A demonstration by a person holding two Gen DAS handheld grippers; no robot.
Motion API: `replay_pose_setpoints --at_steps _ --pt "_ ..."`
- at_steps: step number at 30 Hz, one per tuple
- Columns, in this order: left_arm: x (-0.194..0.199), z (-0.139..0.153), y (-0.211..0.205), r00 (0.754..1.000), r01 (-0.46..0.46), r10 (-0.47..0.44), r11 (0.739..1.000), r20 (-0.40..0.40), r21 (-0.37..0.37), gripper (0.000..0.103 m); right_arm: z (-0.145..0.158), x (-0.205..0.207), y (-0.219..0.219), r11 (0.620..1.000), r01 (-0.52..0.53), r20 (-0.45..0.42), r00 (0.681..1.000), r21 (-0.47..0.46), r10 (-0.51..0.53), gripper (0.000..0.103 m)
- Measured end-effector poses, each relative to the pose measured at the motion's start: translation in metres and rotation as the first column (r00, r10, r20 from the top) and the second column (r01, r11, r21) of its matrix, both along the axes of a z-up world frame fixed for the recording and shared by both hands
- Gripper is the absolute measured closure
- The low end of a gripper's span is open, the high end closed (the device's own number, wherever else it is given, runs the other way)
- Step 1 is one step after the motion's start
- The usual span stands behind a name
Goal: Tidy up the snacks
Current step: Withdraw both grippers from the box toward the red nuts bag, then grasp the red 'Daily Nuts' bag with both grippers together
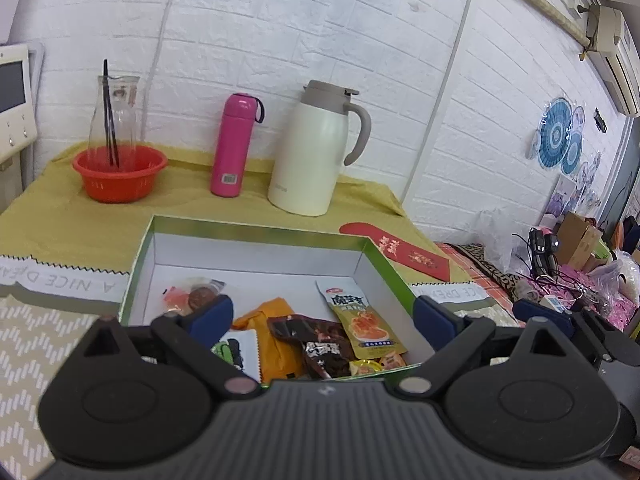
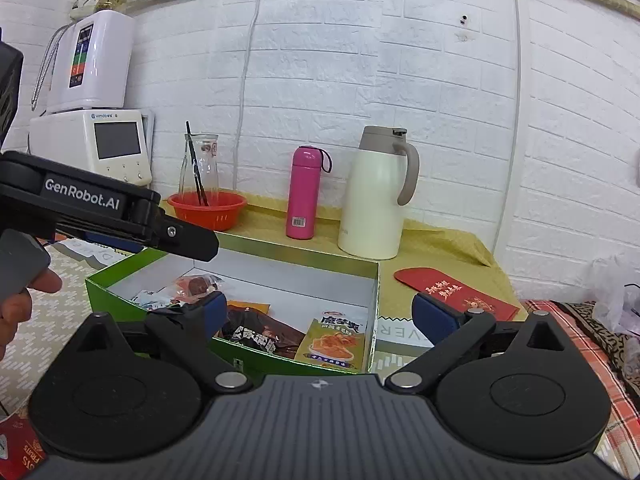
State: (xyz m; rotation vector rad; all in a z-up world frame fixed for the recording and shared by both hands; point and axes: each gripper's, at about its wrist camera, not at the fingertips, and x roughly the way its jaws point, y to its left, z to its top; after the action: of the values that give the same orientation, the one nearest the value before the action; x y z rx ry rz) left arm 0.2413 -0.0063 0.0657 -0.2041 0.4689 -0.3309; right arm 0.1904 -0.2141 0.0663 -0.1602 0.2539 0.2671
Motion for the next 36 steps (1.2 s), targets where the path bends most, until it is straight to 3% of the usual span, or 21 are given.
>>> replay_pose_setpoints --at_steps 10,15,25,33,36 --pt "-0.048 0.019 0.005 1.0 -0.004 0.004 1.0 -0.014 0.01 0.009 0.022 -0.047 -0.005 1.0 0.005 0.041 0.999 0.005 -0.006 0.0" --pt "-0.088 0.019 0.017 1.0 0.0 0.0 1.0 0.027 -0.019 0.009 0.031 -0.079 -0.013 0.999 0.012 0.034 0.999 0.038 -0.014 0.0" --pt "-0.148 -0.037 0.055 0.991 -0.049 0.039 0.996 -0.126 -0.075 0.009 -0.014 -0.124 -0.009 0.991 -0.021 -0.164 0.986 0.133 0.043 0.0" --pt "-0.171 -0.091 0.098 0.956 -0.127 0.067 0.972 -0.286 -0.197 0.009 -0.059 -0.124 0.02 0.955 -0.097 -0.372 0.906 0.279 0.2 0.0" --pt "-0.172 -0.095 0.104 0.96 -0.114 0.047 0.966 -0.275 -0.234 0.009 -0.064 -0.12 0.03 0.956 -0.104 -0.388 0.898 0.275 0.209 0.0"
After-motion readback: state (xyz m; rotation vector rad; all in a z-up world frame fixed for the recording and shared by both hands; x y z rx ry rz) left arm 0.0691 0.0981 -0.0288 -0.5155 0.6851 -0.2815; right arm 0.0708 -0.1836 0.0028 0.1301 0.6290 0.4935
